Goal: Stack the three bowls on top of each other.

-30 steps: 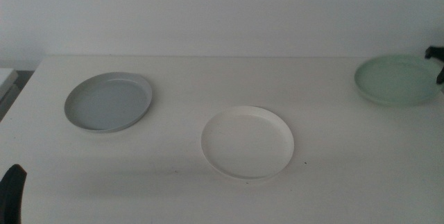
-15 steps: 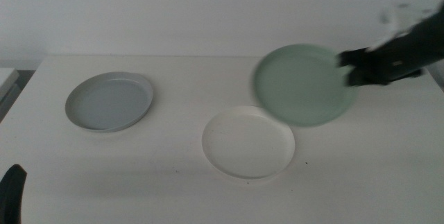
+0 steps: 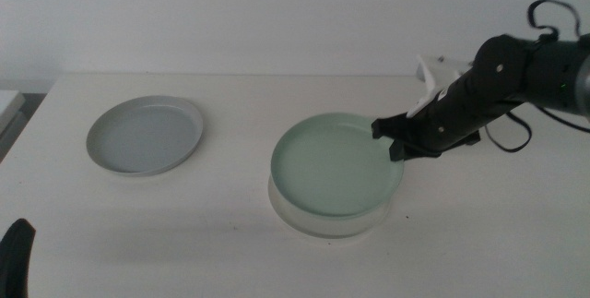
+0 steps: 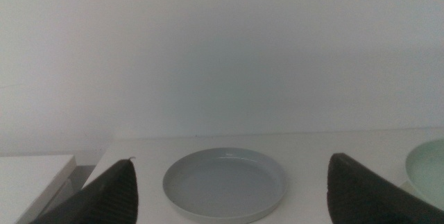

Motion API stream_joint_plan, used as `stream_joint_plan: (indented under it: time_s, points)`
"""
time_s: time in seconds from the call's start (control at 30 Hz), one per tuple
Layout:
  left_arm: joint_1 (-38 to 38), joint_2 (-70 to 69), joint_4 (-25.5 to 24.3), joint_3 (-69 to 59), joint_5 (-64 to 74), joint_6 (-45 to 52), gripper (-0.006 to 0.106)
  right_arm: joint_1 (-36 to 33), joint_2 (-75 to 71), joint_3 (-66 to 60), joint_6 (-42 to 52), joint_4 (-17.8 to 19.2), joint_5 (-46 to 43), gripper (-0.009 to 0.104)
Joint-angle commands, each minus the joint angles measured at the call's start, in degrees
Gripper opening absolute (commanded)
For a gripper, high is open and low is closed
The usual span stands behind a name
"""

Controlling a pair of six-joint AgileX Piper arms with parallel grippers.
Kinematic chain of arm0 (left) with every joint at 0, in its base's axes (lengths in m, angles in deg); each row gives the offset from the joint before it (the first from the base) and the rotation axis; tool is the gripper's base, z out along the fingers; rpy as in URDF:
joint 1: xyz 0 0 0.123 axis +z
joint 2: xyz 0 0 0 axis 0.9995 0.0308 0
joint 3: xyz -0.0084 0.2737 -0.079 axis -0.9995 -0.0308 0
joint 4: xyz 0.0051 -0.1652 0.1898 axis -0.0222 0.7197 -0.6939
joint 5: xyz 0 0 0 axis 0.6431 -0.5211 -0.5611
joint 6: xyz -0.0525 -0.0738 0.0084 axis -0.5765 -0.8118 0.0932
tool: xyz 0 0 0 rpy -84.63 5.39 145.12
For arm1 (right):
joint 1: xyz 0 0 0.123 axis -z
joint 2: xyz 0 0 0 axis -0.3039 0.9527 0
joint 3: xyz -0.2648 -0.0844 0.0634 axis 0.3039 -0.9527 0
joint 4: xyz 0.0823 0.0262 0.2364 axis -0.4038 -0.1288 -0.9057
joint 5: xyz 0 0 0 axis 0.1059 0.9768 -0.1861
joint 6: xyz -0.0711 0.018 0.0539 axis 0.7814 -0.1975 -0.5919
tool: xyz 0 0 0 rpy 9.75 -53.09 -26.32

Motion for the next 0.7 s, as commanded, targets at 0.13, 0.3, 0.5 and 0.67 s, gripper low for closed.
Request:
stream_joint_plan:
  time_s: [0.13, 0.3, 0.5, 0.67]
  points:
    - [0.11, -0.2, 0.0, 0.0, -0.68, 0.06, 0.094, -0.91, 2.19, -0.2, -0.21, 0.34, -0.98, -0.002]
    - [0.11, -0.2, 0.0, 0.0, -0.68, 0.06, 0.094, -0.91, 2.39, -0.2, -0.21, 0.34, -1.33, 0.0]
    - [0.11, -0.2, 0.0, 0.0, -0.68, 0.06, 0.094, -0.91, 2.28, -0.08, -0.21, 0.11, -1.7, 0.047]
    - [0.11, -0.2, 0.0, 0.0, -0.68, 0.06, 0.094, -0.8, -3.34, 0.0, 6.89, 0.22, 0.6, 0.077]
